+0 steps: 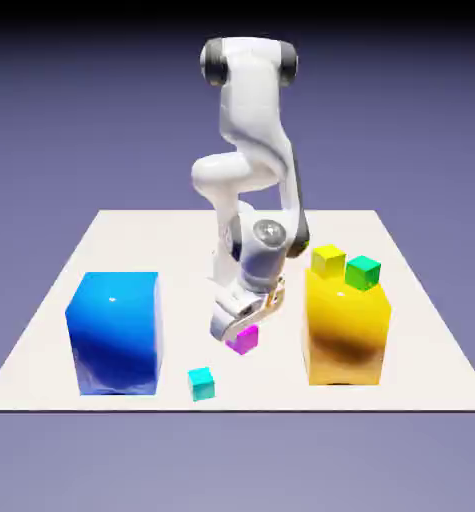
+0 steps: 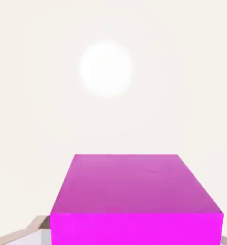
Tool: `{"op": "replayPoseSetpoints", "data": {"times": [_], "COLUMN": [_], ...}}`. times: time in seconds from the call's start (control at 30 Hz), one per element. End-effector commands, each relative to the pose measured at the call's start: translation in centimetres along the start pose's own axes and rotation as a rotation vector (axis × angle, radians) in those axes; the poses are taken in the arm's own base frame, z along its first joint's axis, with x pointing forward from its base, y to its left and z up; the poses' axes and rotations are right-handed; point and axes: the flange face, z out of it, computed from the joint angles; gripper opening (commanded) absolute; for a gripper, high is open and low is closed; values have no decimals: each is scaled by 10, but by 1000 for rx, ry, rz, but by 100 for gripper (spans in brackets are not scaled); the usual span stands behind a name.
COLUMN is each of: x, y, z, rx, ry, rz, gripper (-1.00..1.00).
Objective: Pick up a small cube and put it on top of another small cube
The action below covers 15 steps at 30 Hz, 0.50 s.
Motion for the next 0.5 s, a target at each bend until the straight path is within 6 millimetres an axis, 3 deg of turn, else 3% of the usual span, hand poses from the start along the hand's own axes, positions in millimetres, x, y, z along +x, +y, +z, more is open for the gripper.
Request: {"op": "replayPoseSetpoints", "data": {"times": [0.0, 0.23, 0.33, 0.47], "x": [5, 14, -8, -51], "y": [-5, -45, -92, -155], "z": [-15, -128, -169, -218], "rx": [9, 80, 10, -112], "ry": [-1, 10, 66, 143], "rz": [-40, -366, -629, -980], "gripper": [-100, -100, -100, -100]}}
